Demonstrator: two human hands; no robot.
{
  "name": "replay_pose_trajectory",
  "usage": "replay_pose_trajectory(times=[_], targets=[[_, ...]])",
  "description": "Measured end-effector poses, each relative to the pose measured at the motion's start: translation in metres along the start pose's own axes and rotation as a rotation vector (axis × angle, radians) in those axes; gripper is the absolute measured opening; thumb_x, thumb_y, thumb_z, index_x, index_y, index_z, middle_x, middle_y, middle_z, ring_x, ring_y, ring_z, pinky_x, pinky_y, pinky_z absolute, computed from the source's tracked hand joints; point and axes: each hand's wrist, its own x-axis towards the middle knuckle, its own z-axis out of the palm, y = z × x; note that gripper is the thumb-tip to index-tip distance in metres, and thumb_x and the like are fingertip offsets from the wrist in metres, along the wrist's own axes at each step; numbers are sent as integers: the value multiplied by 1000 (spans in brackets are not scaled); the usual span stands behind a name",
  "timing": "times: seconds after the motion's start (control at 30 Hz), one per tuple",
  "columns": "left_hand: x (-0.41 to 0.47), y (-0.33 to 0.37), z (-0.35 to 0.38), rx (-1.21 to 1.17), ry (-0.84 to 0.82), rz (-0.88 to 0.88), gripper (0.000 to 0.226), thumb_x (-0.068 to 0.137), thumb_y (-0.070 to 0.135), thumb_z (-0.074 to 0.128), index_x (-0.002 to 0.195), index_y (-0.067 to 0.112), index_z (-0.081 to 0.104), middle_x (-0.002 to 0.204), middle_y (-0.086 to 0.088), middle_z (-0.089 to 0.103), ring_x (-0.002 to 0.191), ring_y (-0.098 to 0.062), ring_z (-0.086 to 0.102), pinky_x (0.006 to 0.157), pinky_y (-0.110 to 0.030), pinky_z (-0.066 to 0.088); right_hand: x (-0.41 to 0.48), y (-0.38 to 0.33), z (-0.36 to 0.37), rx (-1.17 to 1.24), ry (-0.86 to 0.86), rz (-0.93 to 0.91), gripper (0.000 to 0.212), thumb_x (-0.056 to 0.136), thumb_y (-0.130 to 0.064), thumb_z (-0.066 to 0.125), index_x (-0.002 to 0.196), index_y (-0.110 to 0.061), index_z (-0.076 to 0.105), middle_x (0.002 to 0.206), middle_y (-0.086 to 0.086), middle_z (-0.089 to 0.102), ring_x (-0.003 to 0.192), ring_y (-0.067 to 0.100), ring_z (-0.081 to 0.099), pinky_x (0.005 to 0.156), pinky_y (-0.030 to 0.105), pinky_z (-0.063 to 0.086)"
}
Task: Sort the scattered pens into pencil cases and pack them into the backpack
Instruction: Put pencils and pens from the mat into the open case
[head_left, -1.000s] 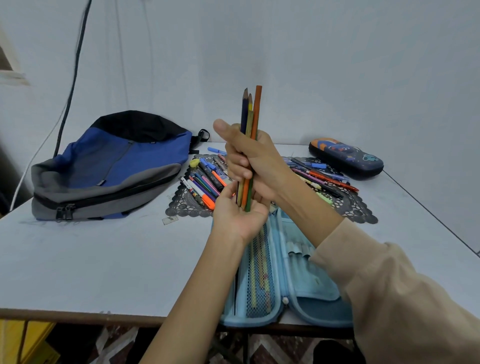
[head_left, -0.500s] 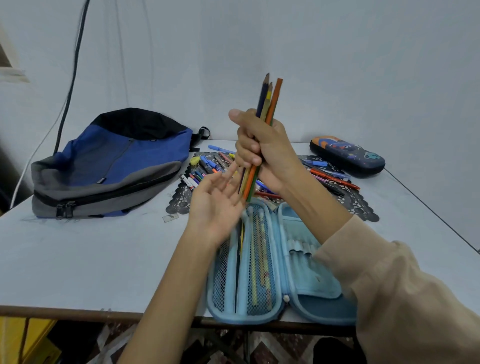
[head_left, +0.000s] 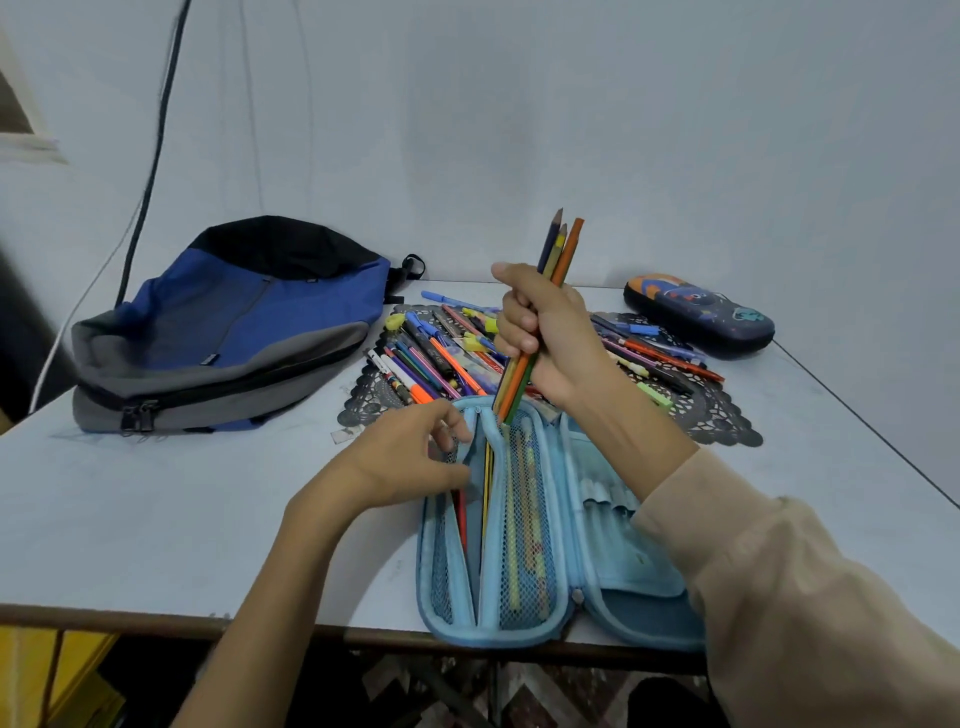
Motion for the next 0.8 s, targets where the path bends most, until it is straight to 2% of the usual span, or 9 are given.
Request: replay_pose_trajectory(times=[0.17,0.27,0.37,0.5,0.63,0.7,0.8], targets=[[-3,-4,-2,37,70,-28,24,76,18,72,95,30,63,79,8,66,66,-8,60,79,-32,53,-3,24,-2,37,178,149,42,88,-20,69,56,-16,43,42,-3,33,31,10,29,37,19,27],[-2,-5,0,-44,128,-73,22,67,25,71,88,29,66,75,4,68,65,-11,61,78,-39,56,-6,45,-1,56,251,250,37,87,-26,71,62,-14,46,44,-2,36,32,11,32,37,19,31],[-2,-9,2,-137,164,-120,28,55,37,62,81,26,64,72,3,66,66,-17,61,80,-47,55,-8,56,-1,0,241,333,33,90,-29,66,67,-15,46,46,-1,39,34,13,35,39,21,36],[-3,-14,3,-256,163,-135,28,54,34,63,80,23,59,67,1,66,69,-22,61,82,-53,54,-10,58,0,-83,163,374,27,94,-24,56,71,-11,49,51,2,44,41,17,41,48,27,44],[-4,-14,2,-340,148,-126,32,54,31,67,80,18,55,64,-1,65,65,-20,61,72,-44,54,-13,56,1,-130,102,442,19,94,-18,54,78,-9,52,59,5,47,46,17,48,53,29,49],[-4,-15,0,-385,178,-119,25,65,21,71,82,15,53,65,-4,63,63,-19,62,67,-39,54,-14,54,0,-156,80,455,12,93,-18,56,88,-7,55,66,6,50,52,18,52,58,33,52],[-3,-17,-3,-335,173,-94,16,81,4,66,89,12,55,73,-7,63,64,-14,65,64,-31,58,-18,55,-2,-149,78,440,13,92,-17,58,96,-5,57,73,6,54,59,18,55,68,36,55]])
